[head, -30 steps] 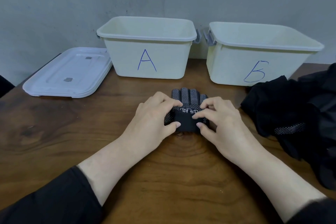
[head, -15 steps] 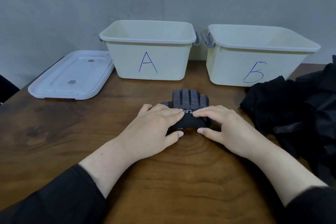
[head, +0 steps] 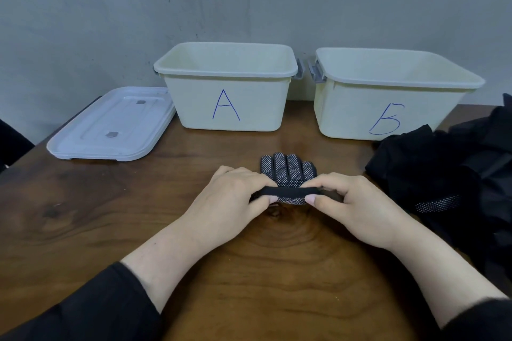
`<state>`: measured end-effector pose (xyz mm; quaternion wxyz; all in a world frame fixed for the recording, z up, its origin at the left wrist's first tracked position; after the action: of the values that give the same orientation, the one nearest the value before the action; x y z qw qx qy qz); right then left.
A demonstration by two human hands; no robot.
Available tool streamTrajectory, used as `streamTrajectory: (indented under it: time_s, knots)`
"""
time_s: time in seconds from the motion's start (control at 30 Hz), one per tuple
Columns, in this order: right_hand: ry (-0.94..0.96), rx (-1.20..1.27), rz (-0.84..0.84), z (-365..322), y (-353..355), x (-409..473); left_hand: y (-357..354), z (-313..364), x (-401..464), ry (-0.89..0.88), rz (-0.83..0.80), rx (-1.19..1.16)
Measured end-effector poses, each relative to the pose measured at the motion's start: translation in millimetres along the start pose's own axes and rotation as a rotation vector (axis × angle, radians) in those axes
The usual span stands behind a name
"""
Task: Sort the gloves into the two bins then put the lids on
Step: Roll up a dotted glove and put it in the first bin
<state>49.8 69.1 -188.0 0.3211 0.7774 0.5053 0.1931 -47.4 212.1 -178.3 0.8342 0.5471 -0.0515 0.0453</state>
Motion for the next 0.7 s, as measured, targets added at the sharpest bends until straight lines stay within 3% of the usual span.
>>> streamTrajectory:
  time_s: [0.13, 0.23, 0.47, 0.57, 0.7]
  knots:
    - [0.012, 0.146, 0.054, 0, -2, 3, -3, -19, 1, 0.129, 0.005, -0.268]
    - [0.007, 0.145, 0.138, 6, 0, 6, -6, -26, 4, 0.158, 0.009, -0.311]
    - [0.045, -0.147, 0.294, -4, 7, 13, -3, -25, 10, 0.219, 0.011, -0.239]
    - [0.101, -0.252, 0.31, -8, 5, 18, 4, -29, 9, 0.247, 0.104, -0.206]
    - [0.101, -0.323, 0.322, -4, 3, 22, 15, -17, 7, 0.116, 0.198, -0.041]
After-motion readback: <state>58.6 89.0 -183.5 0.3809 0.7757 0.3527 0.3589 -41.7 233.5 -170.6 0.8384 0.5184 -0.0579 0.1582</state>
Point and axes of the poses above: each hand's wrist, its own x-axis towards the middle knuckle, its own y-axis out of the back of the hand, z = x × y, the point moved 9 cm from there along x, towards the middle knuckle, and after that the axes turned 12 degrees about -z, right-handed, at the moved point
